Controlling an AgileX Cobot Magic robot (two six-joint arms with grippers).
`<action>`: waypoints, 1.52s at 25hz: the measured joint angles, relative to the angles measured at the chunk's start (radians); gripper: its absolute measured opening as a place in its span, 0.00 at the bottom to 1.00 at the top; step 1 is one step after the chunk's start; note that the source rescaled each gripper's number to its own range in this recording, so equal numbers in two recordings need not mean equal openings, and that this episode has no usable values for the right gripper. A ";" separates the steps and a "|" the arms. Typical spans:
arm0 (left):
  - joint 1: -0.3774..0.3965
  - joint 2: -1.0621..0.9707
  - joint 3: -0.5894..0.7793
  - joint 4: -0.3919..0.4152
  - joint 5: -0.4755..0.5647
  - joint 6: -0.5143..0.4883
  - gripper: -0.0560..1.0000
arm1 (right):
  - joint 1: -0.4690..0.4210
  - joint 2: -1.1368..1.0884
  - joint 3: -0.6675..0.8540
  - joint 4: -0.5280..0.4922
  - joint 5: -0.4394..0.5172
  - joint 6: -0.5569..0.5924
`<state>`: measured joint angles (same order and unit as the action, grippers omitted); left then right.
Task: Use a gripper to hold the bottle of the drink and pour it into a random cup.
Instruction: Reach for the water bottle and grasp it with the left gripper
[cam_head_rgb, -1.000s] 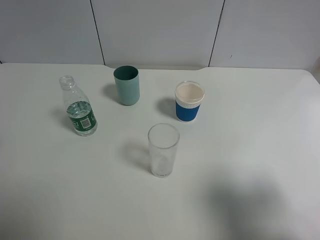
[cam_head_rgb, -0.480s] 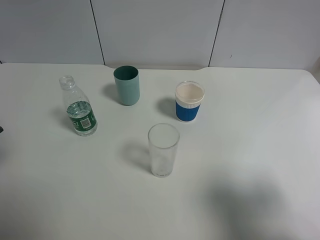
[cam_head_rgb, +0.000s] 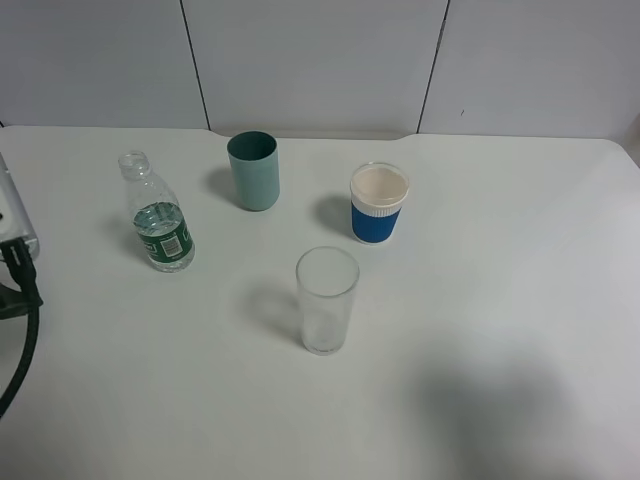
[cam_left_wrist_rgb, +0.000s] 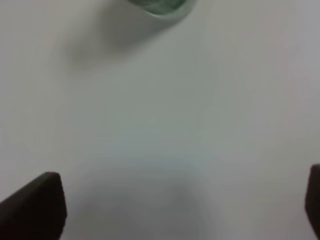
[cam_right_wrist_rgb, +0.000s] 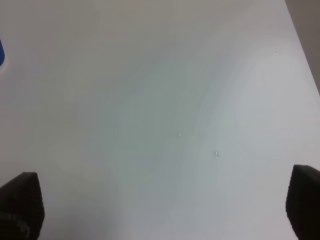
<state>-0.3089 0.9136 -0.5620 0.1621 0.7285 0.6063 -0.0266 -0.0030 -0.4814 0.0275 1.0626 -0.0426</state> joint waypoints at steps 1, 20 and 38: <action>0.000 0.000 0.008 0.000 -0.015 0.000 1.00 | 0.000 0.000 0.000 0.000 0.000 0.000; -0.001 0.134 0.119 -0.069 -0.322 -0.137 0.96 | 0.000 0.000 0.000 0.000 0.000 0.000; -0.001 0.363 0.157 -0.099 -0.720 -0.362 0.95 | 0.000 0.000 0.000 0.000 0.000 0.000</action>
<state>-0.3097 1.2762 -0.4053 0.0630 0.0088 0.2441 -0.0266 -0.0030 -0.4814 0.0275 1.0626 -0.0426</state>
